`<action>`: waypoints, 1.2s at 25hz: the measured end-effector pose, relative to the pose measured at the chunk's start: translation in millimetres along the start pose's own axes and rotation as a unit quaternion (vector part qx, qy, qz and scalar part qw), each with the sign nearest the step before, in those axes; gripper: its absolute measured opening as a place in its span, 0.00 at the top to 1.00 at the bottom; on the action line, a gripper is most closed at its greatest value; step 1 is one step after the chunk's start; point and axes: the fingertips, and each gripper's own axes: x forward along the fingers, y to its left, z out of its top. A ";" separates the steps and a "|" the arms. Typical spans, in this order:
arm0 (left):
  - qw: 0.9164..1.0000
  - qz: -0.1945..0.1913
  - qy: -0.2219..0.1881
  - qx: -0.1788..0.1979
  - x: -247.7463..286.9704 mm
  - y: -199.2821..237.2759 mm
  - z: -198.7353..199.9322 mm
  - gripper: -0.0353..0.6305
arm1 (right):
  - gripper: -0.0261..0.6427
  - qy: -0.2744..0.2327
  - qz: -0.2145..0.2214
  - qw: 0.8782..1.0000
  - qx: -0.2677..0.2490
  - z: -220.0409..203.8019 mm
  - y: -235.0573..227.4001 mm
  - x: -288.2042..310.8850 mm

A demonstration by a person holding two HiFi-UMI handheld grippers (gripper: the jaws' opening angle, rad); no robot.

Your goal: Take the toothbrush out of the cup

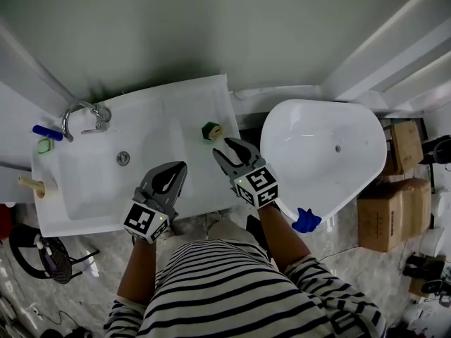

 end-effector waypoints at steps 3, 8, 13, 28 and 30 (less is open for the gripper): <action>1.000 0.004 0.006 0.000 1.1 1.4 -1.0 0.94 | 0.73 0.008 -0.004 1.000 -0.006 -5.3 -7.4 8.9; 1.000 0.008 0.011 -0.006 0.9 3.4 -7.9 0.94 | 0.72 0.029 -0.008 1.000 -0.008 -18.7 -16.3 25.0; 1.000 0.011 0.018 -0.005 2.6 3.2 -9.9 0.94 | 0.72 0.042 -0.012 0.999 -0.006 -27.9 -23.6 38.7; 0.999 0.006 0.033 -0.004 11.7 2.7 -20.3 0.94 | 0.72 0.078 -0.010 0.997 -0.015 -47.1 -33.1 62.4; 0.999 0.003 0.036 -0.001 13.6 2.1 -21.5 0.94 | 0.72 0.080 -0.013 0.997 -0.014 -48.3 -34.6 63.1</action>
